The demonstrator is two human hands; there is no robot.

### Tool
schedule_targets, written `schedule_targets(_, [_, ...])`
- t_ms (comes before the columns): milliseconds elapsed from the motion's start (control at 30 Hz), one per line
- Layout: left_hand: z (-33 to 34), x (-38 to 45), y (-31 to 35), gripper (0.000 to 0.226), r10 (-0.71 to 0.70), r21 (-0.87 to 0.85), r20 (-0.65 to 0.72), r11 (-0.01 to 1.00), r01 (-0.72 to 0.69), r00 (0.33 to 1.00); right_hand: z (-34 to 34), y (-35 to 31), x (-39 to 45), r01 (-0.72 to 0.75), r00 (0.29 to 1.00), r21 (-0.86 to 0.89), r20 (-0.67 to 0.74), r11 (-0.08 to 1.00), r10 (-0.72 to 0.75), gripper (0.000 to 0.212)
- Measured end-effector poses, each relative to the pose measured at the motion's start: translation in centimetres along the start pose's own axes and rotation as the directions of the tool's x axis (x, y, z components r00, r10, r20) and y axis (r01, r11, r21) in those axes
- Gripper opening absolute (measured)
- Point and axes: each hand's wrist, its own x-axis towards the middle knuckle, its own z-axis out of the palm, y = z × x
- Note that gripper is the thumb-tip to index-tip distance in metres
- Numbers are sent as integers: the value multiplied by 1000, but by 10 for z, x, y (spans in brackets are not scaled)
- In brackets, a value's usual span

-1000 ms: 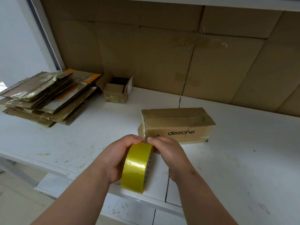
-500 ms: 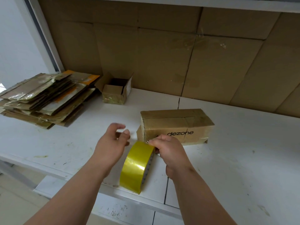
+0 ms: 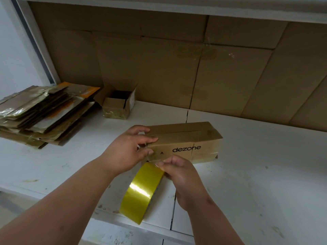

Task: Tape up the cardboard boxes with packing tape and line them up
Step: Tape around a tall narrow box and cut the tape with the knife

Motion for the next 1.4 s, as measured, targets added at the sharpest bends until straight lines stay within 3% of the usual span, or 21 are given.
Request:
schedule_targets(167, [7, -1, -3, 40, 51, 72, -34, 996, -49, 998, -5, 0, -6, -34, 999, 120, 5, 992, 33, 11])
schedule_targets(233, [7, -1, -3, 42, 72, 105, -59, 992, -66, 996, -10, 2, -6, -43, 999, 174, 33, 984, 37, 19])
schedule_targets(367, [9, -3, 0, 47, 29, 195, -150, 981, 0, 988, -12, 4, -7, -32, 999, 213, 36, 977, 25, 22])
schedule_targets(467, [16, -9, 6, 49, -6, 217, -143, 975, 37, 990, -11, 2, -10, -4, 1000, 219, 28, 976, -2, 17])
schedule_targets(800, [9, -11, 9, 32, 12, 238, -179, 971, 31, 984, -18, -5, -14, 5, 1000, 337, 23, 942, -13, 16])
schedule_targets(1000, [-39, -17, -19, 29, -192, 207, -206, 950, 234, 960, -40, -11, -16, 91, 995, 398, -66, 913, -71, 15])
schedule_targets(1200, [-59, -31, -47, 37, -223, 55, -174, 970, 236, 959, -52, -21, 3, 148, 986, 443, -137, 884, -96, 22])
schedule_targets(1400, [-59, -40, -59, 45, -332, 55, -210, 935, 350, 920, -36, -23, 14, -2, 1000, 348, 27, 937, -8, 20])
